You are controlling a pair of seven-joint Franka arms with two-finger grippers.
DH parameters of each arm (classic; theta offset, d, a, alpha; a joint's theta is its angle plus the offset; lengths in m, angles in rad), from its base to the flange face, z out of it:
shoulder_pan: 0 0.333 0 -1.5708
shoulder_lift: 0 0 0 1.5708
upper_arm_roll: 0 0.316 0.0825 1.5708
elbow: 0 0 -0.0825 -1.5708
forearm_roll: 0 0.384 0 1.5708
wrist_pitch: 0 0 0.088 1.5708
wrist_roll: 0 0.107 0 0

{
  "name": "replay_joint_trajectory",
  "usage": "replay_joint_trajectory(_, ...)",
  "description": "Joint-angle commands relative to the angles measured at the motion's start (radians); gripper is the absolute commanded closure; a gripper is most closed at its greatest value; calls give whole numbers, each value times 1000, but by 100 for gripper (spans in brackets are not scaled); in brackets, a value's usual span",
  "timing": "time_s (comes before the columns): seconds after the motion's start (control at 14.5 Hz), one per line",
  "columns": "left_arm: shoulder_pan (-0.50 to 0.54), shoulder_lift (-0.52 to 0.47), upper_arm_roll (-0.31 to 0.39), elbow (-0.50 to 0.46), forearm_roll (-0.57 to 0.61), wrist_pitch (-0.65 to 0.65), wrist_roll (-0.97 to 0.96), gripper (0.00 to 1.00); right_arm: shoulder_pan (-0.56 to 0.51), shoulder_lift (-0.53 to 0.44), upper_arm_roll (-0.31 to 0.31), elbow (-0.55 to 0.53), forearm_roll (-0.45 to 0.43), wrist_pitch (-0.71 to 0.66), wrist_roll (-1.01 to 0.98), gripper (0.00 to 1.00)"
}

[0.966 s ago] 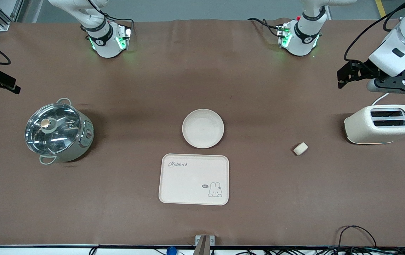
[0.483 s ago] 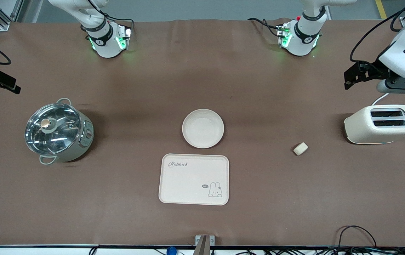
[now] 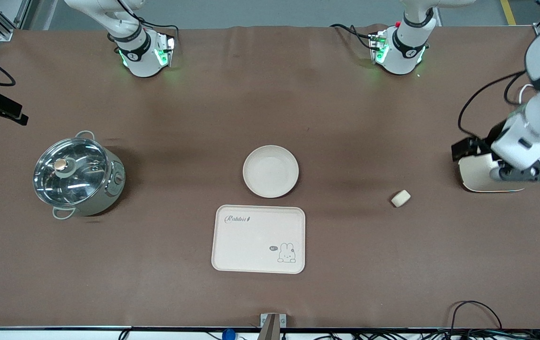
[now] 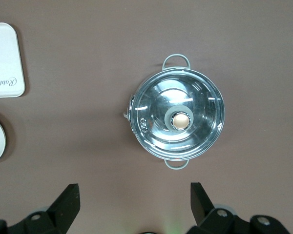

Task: Place bun in plate and plate on tray
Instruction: 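Reach the left gripper down toward the small white bun, then lower the left gripper over the bun and close on it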

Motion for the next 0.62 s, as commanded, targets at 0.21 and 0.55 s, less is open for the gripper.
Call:
replay_joint_trajectory(0.21, -15, 141, -23, -40, 8, 162, -235, 0, -8, -4, 6, -2, 41, 4, -11, 0)
replay_joint_trajectory(0.55, -32, 232, -27, -193, 9, 459, -303, 0, -6, -4, 7, -2, 46, 5, -11, 0)
